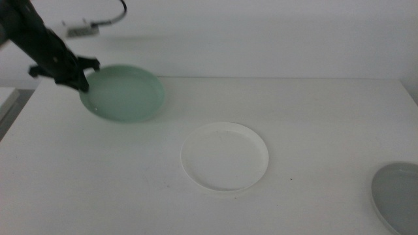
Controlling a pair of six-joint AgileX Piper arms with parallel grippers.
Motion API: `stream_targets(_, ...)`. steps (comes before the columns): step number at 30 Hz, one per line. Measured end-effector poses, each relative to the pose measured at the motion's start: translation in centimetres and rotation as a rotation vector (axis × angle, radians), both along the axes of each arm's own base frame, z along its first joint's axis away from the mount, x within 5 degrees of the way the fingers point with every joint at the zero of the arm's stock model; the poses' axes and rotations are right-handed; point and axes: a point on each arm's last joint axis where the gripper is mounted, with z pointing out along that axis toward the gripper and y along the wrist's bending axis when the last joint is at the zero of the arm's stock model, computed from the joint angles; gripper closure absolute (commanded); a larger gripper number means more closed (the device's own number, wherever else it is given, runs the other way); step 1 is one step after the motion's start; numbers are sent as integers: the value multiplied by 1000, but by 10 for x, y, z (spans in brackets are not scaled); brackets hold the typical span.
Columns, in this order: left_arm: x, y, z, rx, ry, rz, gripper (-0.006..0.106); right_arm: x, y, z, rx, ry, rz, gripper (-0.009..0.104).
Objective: Stack the three bowls on top of each other.
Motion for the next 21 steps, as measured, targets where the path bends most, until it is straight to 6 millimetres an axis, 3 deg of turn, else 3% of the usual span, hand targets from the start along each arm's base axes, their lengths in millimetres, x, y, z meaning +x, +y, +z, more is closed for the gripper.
stream_targets(4, -16, -7, 48, -11, -40, -25, 102, 0, 0, 0, 0, 0, 0, 3)
stream_targets(9, -35, -50, 95, -9, -97, -91, 102, 0, 0, 0, 0, 0, 0, 3)
stream_targets(12, -42, -85, 103, -9, -104, -147, 102, 0, 0, 0, 0, 0, 0, 3)
stream_targets(21, -63, -184, 99, -26, -67, -298, 102, 0, 0, 0, 0, 0, 0, 3)
